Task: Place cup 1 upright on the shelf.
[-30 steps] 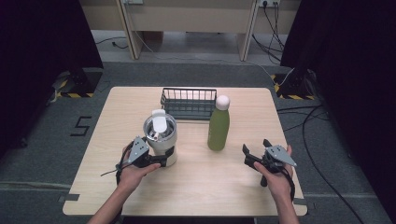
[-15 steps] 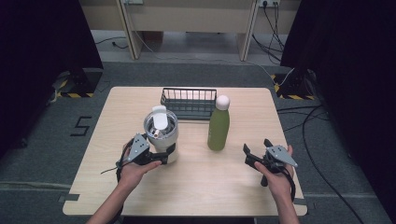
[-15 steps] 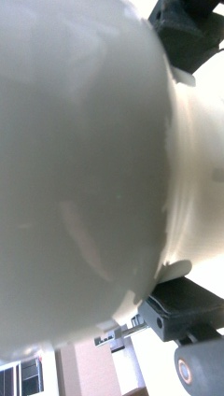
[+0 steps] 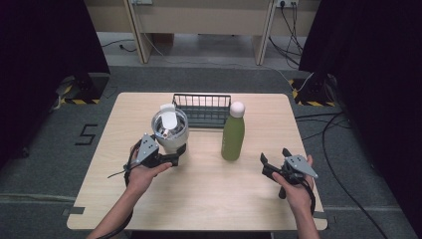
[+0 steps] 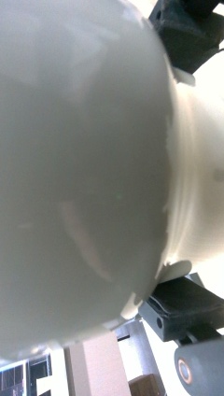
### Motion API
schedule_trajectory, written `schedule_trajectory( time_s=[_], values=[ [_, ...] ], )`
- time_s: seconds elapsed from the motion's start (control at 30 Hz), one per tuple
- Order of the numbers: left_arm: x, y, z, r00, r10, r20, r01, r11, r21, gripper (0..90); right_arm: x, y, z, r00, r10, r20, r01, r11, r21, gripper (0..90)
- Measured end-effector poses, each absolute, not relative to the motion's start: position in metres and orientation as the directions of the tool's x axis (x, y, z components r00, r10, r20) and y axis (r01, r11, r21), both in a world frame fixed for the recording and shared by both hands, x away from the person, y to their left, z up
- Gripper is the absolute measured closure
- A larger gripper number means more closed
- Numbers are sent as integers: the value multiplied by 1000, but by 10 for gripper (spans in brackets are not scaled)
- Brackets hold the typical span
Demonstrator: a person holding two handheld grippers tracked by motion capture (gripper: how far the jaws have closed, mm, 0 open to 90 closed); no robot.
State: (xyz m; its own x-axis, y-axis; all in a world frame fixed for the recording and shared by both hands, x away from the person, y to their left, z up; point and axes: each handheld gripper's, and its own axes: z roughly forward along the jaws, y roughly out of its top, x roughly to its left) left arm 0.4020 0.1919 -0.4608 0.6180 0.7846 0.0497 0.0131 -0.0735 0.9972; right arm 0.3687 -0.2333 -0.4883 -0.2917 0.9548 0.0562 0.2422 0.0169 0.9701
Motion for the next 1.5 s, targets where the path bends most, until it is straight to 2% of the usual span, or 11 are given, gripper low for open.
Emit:
schedule_trajectory(
  time_s=[1.0,1.5],
  values=[
    [437,182,-437,587,807,69,-30,-63,998,95,368,-238,-489,-278,959,52,245,19,969,144],
    [452,178,-432,580,813,58,-21,-56,998,95,369,-236,-490,-282,958,53,245,19,969,144]
  ],
)
